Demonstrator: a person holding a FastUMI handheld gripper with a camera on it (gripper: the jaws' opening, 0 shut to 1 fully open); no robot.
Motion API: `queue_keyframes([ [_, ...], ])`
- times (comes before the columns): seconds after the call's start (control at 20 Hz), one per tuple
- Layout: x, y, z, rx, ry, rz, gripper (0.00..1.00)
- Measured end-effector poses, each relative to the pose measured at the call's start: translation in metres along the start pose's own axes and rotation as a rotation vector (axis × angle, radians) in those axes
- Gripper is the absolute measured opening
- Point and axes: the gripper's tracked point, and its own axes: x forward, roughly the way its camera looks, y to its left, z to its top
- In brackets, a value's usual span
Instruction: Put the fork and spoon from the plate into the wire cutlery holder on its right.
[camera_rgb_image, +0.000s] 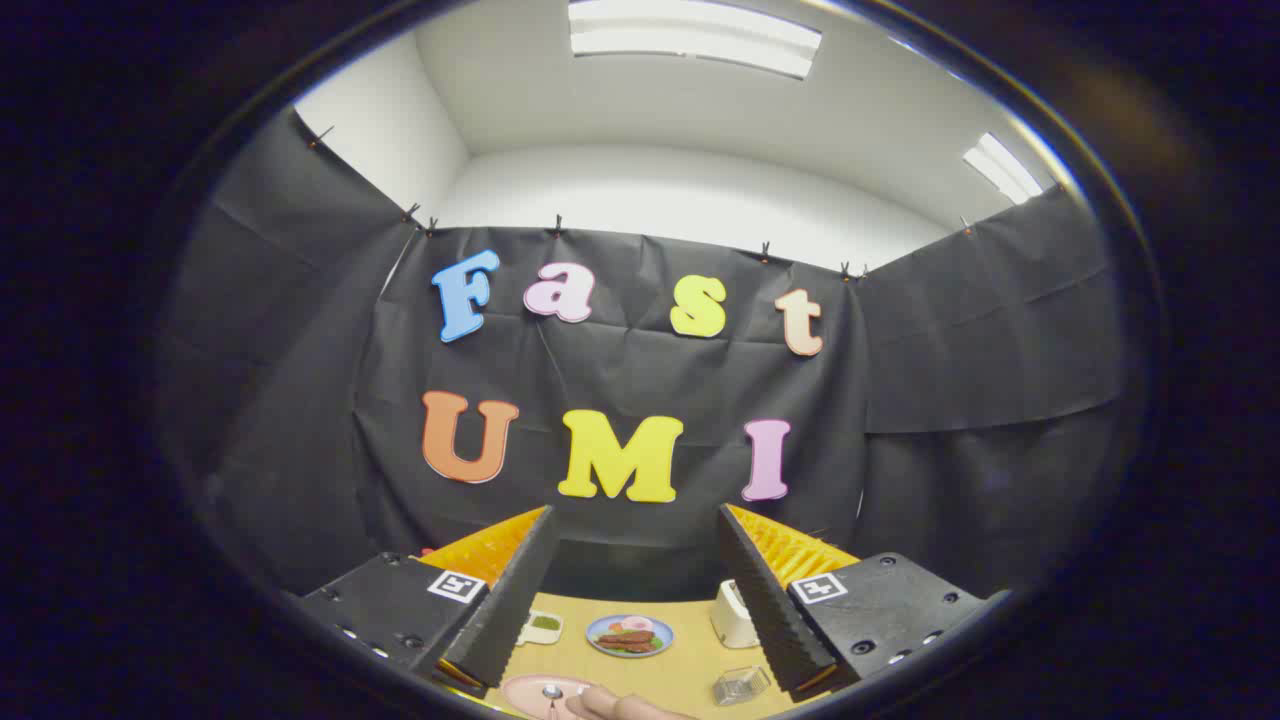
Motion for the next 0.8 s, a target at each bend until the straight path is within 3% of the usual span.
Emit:
queue_keyframes([
  [0.6,0.021,0.001,-0.05,0.017,0.144,0.02,0.95],
  [0.8,0.036,0.002,-0.093,-0.007,0.244,0.031,0.95],
])
